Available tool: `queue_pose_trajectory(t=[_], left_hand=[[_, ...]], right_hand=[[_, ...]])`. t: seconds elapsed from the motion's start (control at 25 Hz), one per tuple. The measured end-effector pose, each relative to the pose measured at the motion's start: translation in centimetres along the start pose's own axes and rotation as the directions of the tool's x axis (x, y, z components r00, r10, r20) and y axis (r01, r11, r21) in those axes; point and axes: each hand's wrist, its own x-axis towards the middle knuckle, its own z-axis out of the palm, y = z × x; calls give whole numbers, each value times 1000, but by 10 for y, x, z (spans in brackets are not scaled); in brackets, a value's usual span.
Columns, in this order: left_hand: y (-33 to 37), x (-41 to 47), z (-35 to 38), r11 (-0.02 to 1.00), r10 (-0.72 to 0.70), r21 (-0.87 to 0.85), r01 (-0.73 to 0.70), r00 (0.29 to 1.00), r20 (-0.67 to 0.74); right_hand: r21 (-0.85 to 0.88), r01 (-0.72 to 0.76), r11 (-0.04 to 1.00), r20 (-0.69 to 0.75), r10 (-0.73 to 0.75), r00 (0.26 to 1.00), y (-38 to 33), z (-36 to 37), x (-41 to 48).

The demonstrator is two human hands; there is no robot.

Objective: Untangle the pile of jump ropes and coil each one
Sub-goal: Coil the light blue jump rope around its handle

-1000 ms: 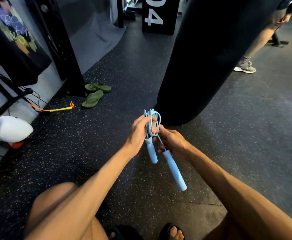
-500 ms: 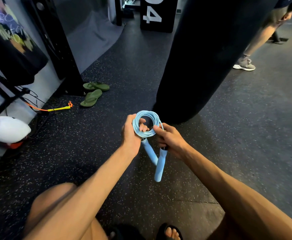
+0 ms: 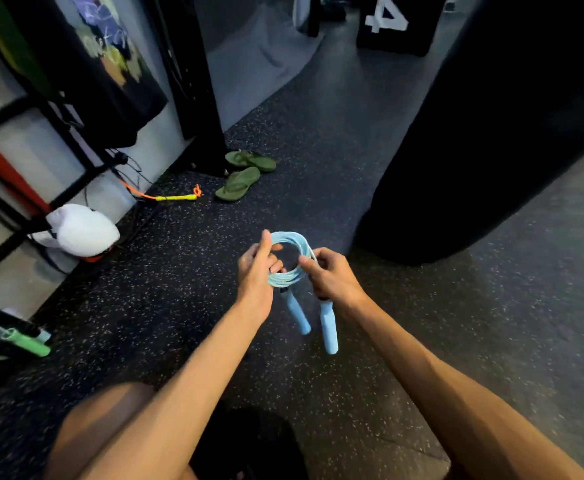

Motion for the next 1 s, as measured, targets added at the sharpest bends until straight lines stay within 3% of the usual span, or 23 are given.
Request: queue_pose_trajectory(t=[0.08, 0.2, 0.52, 0.72, 0.92, 1.0], left_hand=[[1, 20, -20, 996, -2, -85, -8, 993, -116], [4, 45, -57, 981, -24, -192, -31, 962, -274], [23, 59, -191, 919, 86, -254, -302, 782, -618], [34, 32, -276, 889, 186, -139, -437, 621, -761], [49, 16, -355, 877, 416, 240, -417, 404, -815], [66, 12, -382, 856, 489, 362, -370, 348, -800]], right_hand=[[94, -16, 995, 64, 10, 998, 2, 24, 24], [94, 62, 994, 99, -71, 993, 5, 66, 54], [80, 197, 977, 354, -212, 911, 19, 233, 83], [109, 213, 971, 513, -239, 824, 24, 329, 62], [113, 240, 964, 601, -259, 756, 21, 413, 50], [114, 274, 955, 605, -286, 743, 13, 447, 48]])
